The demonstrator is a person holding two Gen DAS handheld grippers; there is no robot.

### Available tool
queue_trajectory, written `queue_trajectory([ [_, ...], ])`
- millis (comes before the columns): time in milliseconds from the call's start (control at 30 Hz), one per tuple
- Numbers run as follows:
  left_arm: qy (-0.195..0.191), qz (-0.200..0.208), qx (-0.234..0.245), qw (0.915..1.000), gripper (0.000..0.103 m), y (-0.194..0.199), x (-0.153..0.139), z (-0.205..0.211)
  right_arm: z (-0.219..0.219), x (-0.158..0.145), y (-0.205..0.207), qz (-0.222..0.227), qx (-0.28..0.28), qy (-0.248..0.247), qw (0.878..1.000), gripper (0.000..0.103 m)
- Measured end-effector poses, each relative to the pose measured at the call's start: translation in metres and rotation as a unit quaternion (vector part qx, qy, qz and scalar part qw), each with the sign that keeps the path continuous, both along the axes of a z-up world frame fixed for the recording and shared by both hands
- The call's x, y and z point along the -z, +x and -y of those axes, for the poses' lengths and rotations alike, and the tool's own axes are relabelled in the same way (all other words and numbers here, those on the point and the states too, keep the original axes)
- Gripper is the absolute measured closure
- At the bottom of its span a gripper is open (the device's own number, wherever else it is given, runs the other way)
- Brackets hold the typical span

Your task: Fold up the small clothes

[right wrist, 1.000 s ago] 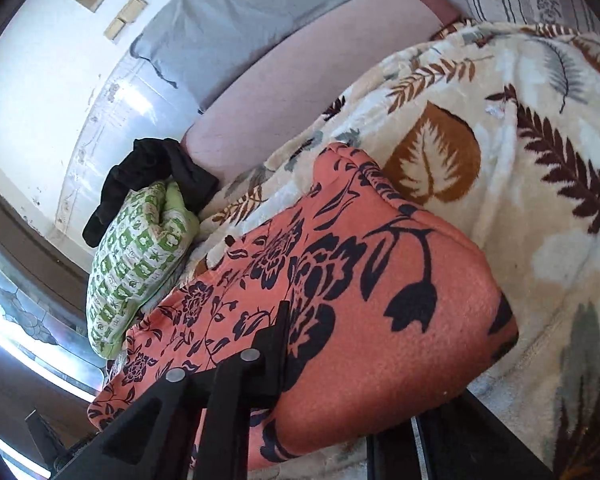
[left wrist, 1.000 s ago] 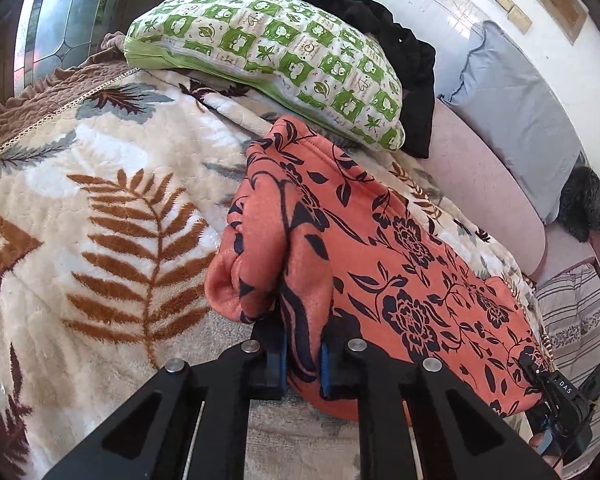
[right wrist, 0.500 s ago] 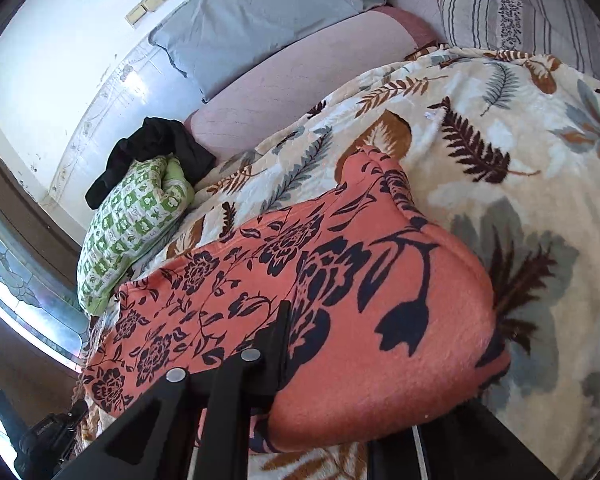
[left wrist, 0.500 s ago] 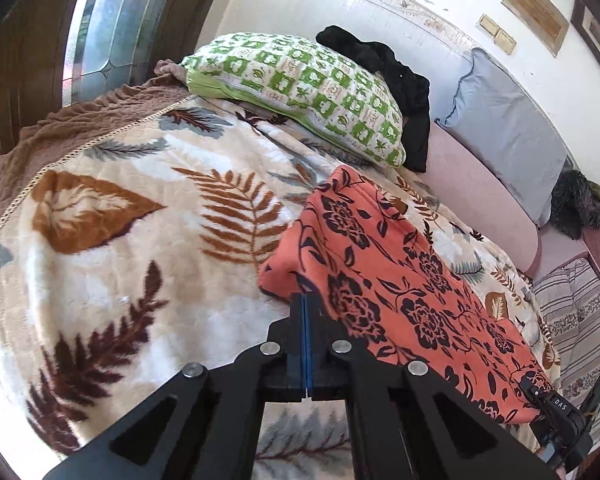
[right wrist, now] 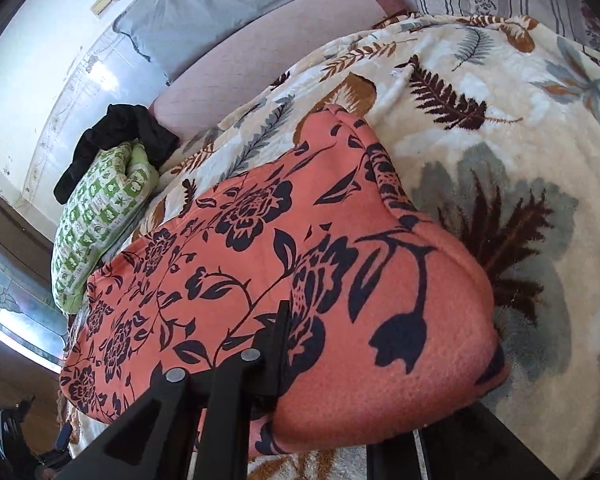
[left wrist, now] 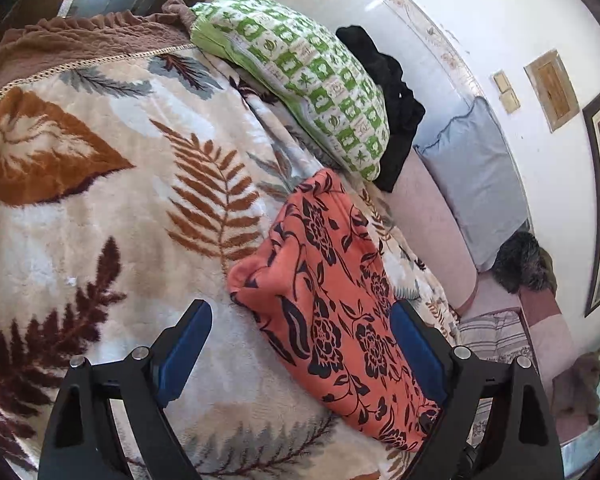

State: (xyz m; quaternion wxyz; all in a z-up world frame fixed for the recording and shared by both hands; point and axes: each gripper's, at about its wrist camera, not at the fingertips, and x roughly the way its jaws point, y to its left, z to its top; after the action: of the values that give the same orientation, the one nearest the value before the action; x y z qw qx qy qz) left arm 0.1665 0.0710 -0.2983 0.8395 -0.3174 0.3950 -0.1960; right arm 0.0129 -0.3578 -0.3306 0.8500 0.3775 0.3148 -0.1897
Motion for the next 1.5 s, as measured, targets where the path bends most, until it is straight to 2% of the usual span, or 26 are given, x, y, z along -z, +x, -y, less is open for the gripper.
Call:
queue_trajectory([
  [133, 0.025, -0.047, 0.034, 0.9980, 0.012, 0.019, 0.016, 0.034, 0.000, 0.001, 0.001, 0.001, -0.001, 0.000, 1.000, 0.088],
  [267, 0.061, -0.043, 0.017, 0.9971, 0.012, 0.040, 0.021, 0.050, 0.001, 0.005, 0.003, 0.002, 0.000, 0.011, 1.000, 0.088],
  [367, 0.059, -0.052, 0.006, 0.9969, 0.016, 0.055, 0.029, 0.052, 0.002, 0.006, 0.005, 0.002, -0.003, 0.015, 1.000, 0.088],
  [433, 0.064, -0.053, -0.011, 0.9965, 0.044, 0.058, 0.033, 0.046, 0.004, 0.007, 0.007, 0.003, -0.006, 0.018, 1.000, 0.088],
  [467, 0.069, -0.057, -0.012, 0.9959, 0.066, 0.059, 0.035, 0.043, 0.004, 0.008, 0.007, 0.004, -0.005, 0.022, 1.000, 0.088],
  [533, 0.051, -0.056, -0.009, 0.9971, 0.075, 0.058, 0.038, 0.039, 0.006, 0.009, 0.007, 0.009, -0.002, 0.034, 0.999, 0.088],
  [600, 0.067, -0.035, -0.003, 0.9971, 0.080, 0.052, 0.031, 0.040, 0.006, 0.010, 0.007, 0.011, 0.001, 0.038, 0.999, 0.088],
  [733, 0.046, 0.000, 0.007, 0.9989, 0.081, 0.032, 0.010, 0.036, 0.009, 0.006, 0.003, 0.025, 0.005, 0.041, 0.999, 0.088],
  [867, 0.053, 0.011, 0.020, 0.9983, 0.081, -0.001, -0.001, 0.030, 0.014, -0.004, -0.005, 0.045, 0.012, 0.022, 0.999, 0.088],
  [933, 0.061, 0.007, 0.021, 0.9979, 0.081, -0.021, 0.000, 0.025, 0.017, -0.005, -0.007, 0.046, 0.015, 0.021, 0.999, 0.088],
  [1033, 0.092, -0.002, 0.018, 0.9956, 0.081, -0.041, 0.009, 0.027, 0.026, 0.006, -0.008, 0.037, 0.018, 0.055, 0.998, 0.088],
  [1100, 0.123, -0.024, 0.016, 0.9920, 0.079, -0.044, 0.020, 0.028, 0.031, 0.013, -0.006, 0.025, 0.020, 0.074, 0.997, 0.086],
  [1133, 0.123, -0.040, 0.012, 0.9915, 0.078, -0.041, 0.025, 0.025, 0.032, 0.015, -0.007, 0.023, 0.022, 0.079, 0.996, 0.082],
  [1233, 0.057, -0.069, -0.012, 0.9959, 0.071, -0.034, 0.031, -0.003, 0.037, 0.011, -0.009, 0.012, 0.028, 0.086, 0.996, 0.071],
  [1300, 0.070, -0.042, -0.070, 0.9942, 0.069, -0.037, 0.016, -0.025, 0.046, 0.012, -0.018, 0.015, 0.042, 0.115, 0.992, 0.066],
  [1367, 0.092, -0.004, -0.125, 0.9879, 0.067, -0.040, -0.002, -0.044, 0.057, 0.012, -0.033, 0.022, 0.070, 0.143, 0.987, 0.054],
  [1400, 0.097, 0.014, -0.140, 0.9853, 0.064, -0.039, -0.010, -0.048, 0.064, 0.008, -0.045, 0.027, 0.097, 0.140, 0.985, 0.052],
  [1500, 0.105, 0.060, -0.133, 0.9836, 0.057, -0.041, -0.024, -0.044, 0.076, -0.020, -0.075, 0.049, 0.176, 0.061, 0.981, 0.052],
])
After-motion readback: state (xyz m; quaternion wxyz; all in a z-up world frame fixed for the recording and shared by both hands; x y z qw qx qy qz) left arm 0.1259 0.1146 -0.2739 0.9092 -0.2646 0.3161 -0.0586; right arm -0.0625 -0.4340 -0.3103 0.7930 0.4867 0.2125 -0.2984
